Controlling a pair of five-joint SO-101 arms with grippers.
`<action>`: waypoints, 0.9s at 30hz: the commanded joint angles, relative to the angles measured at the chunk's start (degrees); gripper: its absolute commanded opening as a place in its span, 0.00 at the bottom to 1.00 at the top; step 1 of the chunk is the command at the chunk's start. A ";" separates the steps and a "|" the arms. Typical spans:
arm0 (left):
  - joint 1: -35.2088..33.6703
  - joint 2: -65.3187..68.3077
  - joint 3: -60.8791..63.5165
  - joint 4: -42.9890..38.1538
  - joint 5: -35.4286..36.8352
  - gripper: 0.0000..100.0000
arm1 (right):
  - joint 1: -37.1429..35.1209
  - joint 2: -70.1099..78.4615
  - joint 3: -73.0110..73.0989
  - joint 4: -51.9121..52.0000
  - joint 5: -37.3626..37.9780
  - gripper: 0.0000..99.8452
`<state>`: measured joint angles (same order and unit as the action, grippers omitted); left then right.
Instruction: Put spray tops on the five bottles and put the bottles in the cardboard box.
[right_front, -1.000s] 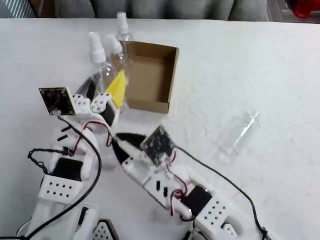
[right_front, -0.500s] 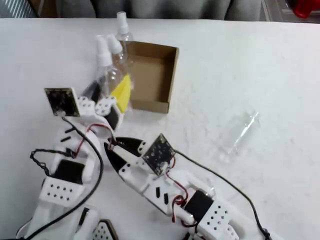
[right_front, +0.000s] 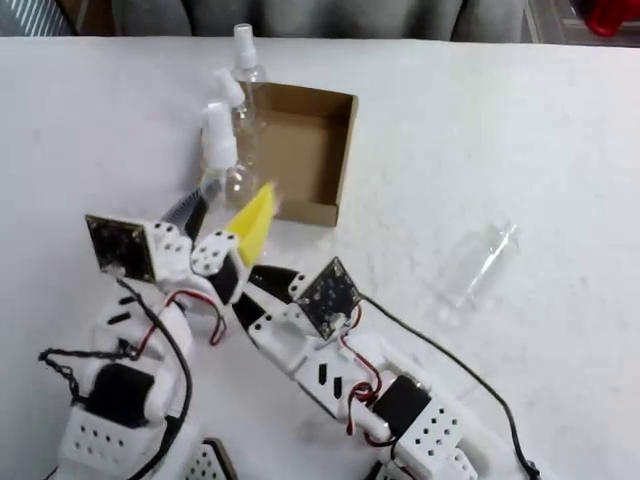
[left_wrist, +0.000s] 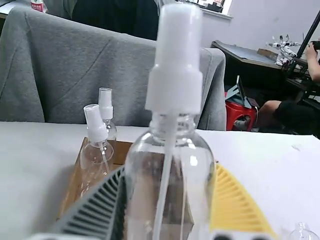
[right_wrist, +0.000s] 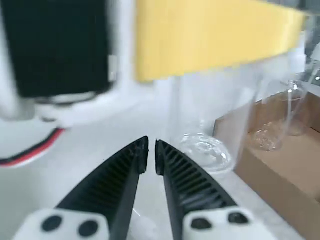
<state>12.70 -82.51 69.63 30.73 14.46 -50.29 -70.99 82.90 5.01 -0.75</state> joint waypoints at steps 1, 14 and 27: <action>-0.48 -5.41 -0.97 4.31 -0.79 0.02 | 2.77 -0.84 -0.18 -0.92 0.26 0.01; -0.57 -8.75 -0.88 8.79 -7.12 0.02 | 6.46 -0.92 -0.18 -1.01 0.26 0.01; -6.11 -6.46 3.96 -10.90 -7.21 0.02 | 6.02 -0.92 -0.09 -0.48 0.26 0.01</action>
<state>9.10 -90.15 73.32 27.12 7.60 -45.01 -71.16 83.34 5.01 -0.66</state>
